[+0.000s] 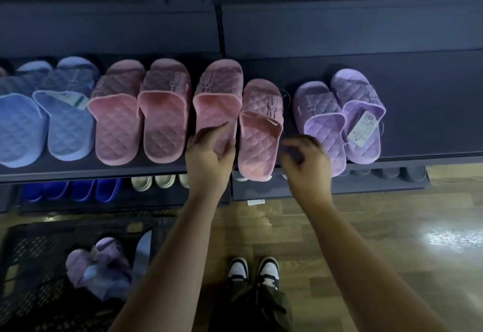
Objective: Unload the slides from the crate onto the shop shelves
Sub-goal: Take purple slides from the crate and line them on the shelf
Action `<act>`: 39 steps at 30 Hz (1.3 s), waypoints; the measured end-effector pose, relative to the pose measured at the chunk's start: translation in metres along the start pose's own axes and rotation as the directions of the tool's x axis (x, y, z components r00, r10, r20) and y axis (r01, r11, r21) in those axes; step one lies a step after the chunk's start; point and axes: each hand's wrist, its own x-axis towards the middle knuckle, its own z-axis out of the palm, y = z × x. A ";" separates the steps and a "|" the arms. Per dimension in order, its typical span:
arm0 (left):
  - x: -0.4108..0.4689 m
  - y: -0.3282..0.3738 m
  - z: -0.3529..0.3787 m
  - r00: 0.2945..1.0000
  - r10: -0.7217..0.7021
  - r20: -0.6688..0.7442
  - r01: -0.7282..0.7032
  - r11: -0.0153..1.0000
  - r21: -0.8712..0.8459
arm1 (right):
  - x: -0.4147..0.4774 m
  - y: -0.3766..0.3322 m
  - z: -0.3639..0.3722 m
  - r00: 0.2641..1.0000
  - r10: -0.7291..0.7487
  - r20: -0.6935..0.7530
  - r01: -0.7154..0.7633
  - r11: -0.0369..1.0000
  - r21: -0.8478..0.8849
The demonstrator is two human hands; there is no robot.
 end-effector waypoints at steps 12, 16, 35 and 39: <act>-0.014 -0.030 0.018 0.988 -0.113 0.105 0.078 0.953 0.292 | 0.004 0.016 0.055 0.944 -0.085 0.318 0.181 0.941 -0.285; -0.023 -0.028 0.026 0.990 -0.135 0.037 0.117 0.945 0.306 | 0.017 0.025 0.057 0.919 -0.158 0.361 0.270 0.919 -0.287; -0.031 0.012 0.056 1.000 -0.011 -0.015 0.016 0.906 0.422 | 0.033 0.021 -0.010 0.956 -0.256 0.143 0.285 0.926 -0.248; -0.046 0.056 0.098 0.979 0.133 0.153 -0.173 0.943 0.286 | 0.047 0.063 -0.059 0.987 -0.161 0.028 0.160 0.922 -0.351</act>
